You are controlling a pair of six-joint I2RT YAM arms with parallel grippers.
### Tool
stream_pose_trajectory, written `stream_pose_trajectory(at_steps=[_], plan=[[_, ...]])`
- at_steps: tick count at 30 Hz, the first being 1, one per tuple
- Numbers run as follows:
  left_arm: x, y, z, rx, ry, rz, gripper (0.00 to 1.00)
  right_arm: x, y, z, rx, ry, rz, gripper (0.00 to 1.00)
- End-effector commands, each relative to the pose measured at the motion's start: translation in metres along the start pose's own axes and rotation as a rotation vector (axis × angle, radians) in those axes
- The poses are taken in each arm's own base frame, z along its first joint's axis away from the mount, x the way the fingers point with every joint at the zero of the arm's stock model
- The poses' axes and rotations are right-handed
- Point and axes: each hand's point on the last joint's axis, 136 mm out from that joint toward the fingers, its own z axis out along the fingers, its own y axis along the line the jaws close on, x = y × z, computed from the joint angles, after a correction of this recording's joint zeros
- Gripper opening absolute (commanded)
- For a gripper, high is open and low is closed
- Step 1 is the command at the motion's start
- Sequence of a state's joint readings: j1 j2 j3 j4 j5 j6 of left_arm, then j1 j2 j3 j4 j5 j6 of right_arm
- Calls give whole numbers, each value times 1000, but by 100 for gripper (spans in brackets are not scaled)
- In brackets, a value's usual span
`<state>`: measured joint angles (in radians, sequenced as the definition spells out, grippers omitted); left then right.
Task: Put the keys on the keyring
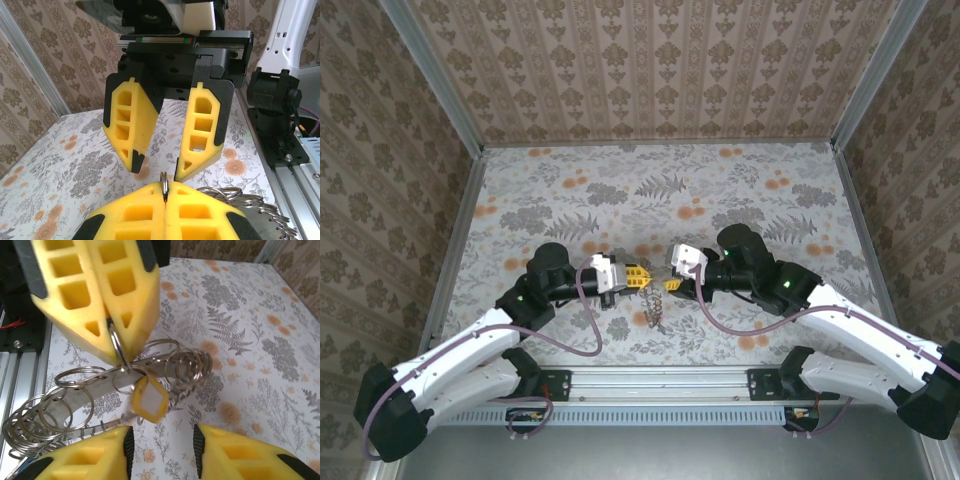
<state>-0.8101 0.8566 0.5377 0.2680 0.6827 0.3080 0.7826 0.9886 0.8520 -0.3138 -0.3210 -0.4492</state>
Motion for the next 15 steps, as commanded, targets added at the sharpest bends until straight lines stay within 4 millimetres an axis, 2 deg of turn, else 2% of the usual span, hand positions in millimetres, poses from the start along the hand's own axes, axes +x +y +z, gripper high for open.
stream_pose_trajectory(at_steps=[1,5,10,15], plan=[[-18,8,-3,-32,-48,57,0,10,-4,4,30,10,40,41],[-22,8,-2,-21,-57,62,0,10,-4,10,45,-54,52,44],[-26,9,-1,-14,-59,56,0,5,0,18,35,-140,52,52],[-29,10,0,-11,-65,52,0,2,-4,22,61,-174,60,53]])
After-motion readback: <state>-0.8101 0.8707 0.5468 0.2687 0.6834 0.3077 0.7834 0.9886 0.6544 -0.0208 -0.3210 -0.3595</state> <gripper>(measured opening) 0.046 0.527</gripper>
